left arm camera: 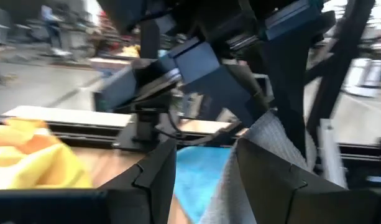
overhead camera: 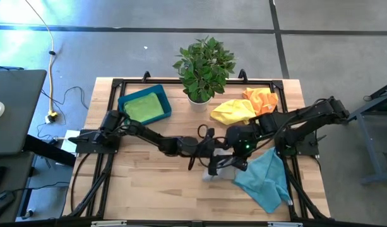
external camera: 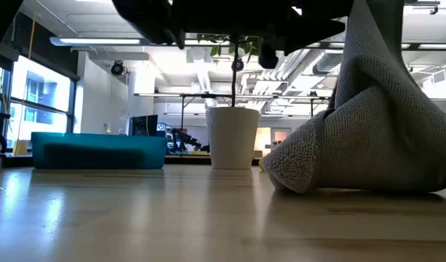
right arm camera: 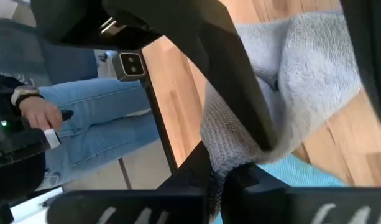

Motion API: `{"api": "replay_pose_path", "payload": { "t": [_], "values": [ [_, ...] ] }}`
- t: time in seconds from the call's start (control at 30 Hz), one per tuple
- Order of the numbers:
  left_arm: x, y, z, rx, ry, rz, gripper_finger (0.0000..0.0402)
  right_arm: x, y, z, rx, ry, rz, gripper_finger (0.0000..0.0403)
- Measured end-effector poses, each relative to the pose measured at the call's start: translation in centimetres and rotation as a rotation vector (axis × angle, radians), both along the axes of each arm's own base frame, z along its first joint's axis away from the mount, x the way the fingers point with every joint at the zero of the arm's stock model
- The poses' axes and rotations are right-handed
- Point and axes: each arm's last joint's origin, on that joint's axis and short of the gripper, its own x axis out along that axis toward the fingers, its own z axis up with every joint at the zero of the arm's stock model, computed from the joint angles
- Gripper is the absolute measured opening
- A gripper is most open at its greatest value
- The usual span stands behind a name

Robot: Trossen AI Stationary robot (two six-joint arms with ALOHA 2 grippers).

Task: Fold microfiber towels
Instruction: Fold the gray towel

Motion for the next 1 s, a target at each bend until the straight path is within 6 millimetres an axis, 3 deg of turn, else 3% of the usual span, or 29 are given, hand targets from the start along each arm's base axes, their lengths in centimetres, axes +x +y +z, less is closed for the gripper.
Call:
{"api": "replay_pose_path", "payload": {
  "t": [0.3,0.63,0.77,1.0],
  "values": [
    [0.0,0.4,-1.4,0.020,0.168,-0.066,0.0158,0.8,-0.2,0.4,-0.085,-0.198,0.153,0.0000],
    [-0.6,0.6,-3.3,0.040,0.382,-0.017,0.0157,0.6,-0.1,0.4,-0.104,-0.209,0.208,0.0000],
    [-1.1,0.9,-4.1,0.071,0.483,0.072,0.0141,0.4,0.1,0.3,-0.097,-0.191,0.217,0.0000],
    [-1.5,1.2,-5.0,0.060,0.580,0.079,0.0098,0.3,0.4,0.3,-0.093,-0.192,0.228,0.0000]
  ]
}}
